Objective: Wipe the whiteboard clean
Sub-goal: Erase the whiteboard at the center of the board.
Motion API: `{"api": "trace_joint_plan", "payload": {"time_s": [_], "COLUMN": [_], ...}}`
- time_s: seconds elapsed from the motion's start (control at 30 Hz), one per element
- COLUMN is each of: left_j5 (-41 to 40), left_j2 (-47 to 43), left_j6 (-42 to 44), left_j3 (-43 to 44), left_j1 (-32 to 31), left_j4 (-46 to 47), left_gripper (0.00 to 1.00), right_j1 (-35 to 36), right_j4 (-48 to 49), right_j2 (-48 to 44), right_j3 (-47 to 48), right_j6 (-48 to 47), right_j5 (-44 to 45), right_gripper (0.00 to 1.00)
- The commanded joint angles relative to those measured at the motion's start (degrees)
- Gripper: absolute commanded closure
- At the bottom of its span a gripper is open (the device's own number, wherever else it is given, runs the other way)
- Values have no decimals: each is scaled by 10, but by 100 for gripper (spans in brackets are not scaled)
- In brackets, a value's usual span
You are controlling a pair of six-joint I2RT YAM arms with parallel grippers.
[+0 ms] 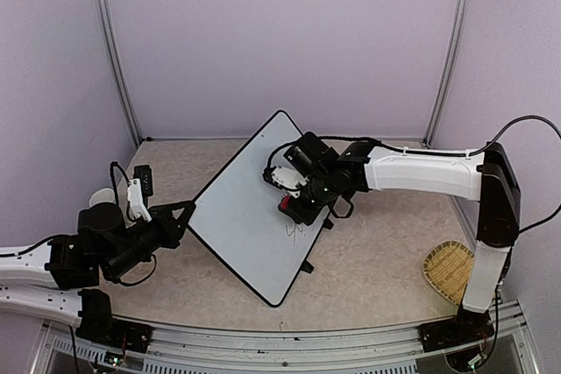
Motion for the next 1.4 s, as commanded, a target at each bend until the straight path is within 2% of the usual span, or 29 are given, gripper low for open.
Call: {"api": "trace_joint_plan", "payload": {"time_s": [0.0, 0.3, 0.93, 1.2, 1.37], "left_j5": [102, 103, 103, 102, 104], "left_j2": [15, 18, 6, -1, 4], "left_j6": [43, 42, 39, 36, 36], "left_j3": [0, -5, -12, -13, -14], "left_j1": [-17, -16, -17, -17, -16], "left_j4": [-36, -32, -34, -37, -32], "left_gripper": [100, 100, 100, 100, 100], "right_j1": [-3, -3, -15, -25, -25], "right_j4": [40, 30, 99, 111, 106], "right_j2": [37, 45, -7, -31, -25], "right_j3": [69, 115, -105, -148, -129], "right_j6": [-11, -13, 1, 7, 8], "right_j5": [-15, -14, -13, -14, -15], "right_gripper": [79, 79, 79, 80, 80]}}
